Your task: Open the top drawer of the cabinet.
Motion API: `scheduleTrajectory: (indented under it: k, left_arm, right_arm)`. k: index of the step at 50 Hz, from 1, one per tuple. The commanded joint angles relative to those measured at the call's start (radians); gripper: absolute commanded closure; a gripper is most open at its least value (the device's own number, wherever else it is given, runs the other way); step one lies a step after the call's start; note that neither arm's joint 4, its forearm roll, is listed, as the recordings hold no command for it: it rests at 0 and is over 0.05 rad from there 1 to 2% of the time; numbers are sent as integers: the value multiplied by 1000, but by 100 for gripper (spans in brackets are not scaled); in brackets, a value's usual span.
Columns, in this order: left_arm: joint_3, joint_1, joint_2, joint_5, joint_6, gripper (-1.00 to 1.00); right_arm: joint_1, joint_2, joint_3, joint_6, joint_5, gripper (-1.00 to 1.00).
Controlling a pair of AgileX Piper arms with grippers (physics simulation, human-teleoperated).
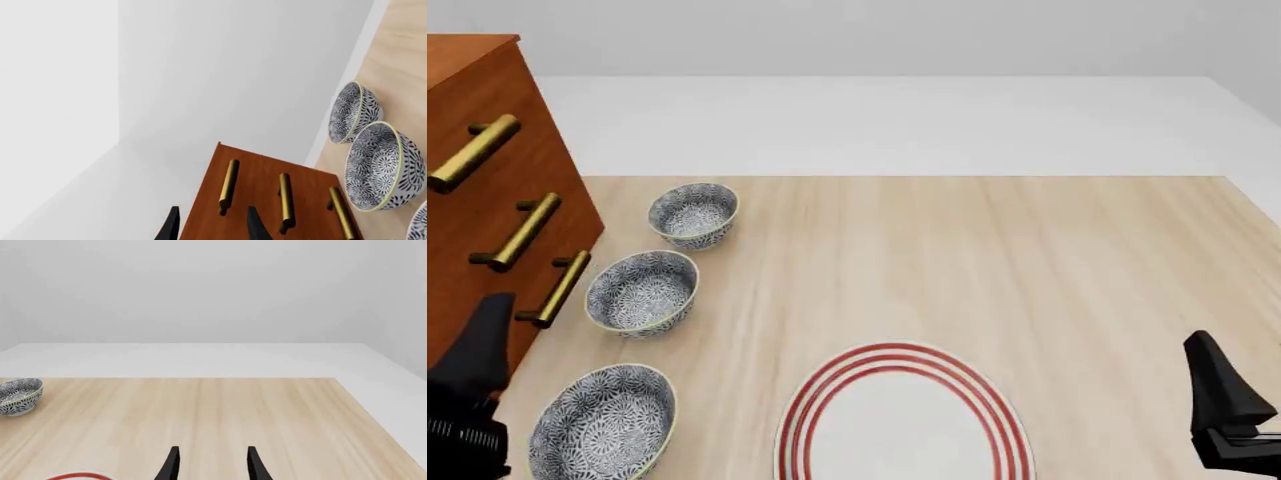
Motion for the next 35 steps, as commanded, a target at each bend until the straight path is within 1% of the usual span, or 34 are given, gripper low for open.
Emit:
scheduleTrajectory:
  k: [1, 5, 7, 9, 14, 23, 35]
  left_arm:
    - [11, 22, 142, -141, 37, -100]
    - [9, 29, 164, -160, 40, -100]
    - [-5, 32, 161, -146, 26, -100]
    - [-1, 32, 174, -165, 39, -100]
    - [-12, 40, 207, -190, 43, -100]
    - [-13, 53, 324, -291, 54, -100]
    - [-36, 61, 348, -287, 61, -100]
  right_arm:
    - [0, 0, 0, 0, 0, -100]
    - [0, 0, 0, 0, 0, -100]
    - [0, 0, 0, 0, 0, -100]
    - [0, 0, 0, 0, 0, -100]
    - [0, 0, 0, 0, 0, -100]
    - [0, 0, 0, 0, 0, -100]
    - [0, 0, 0, 0, 0, -100]
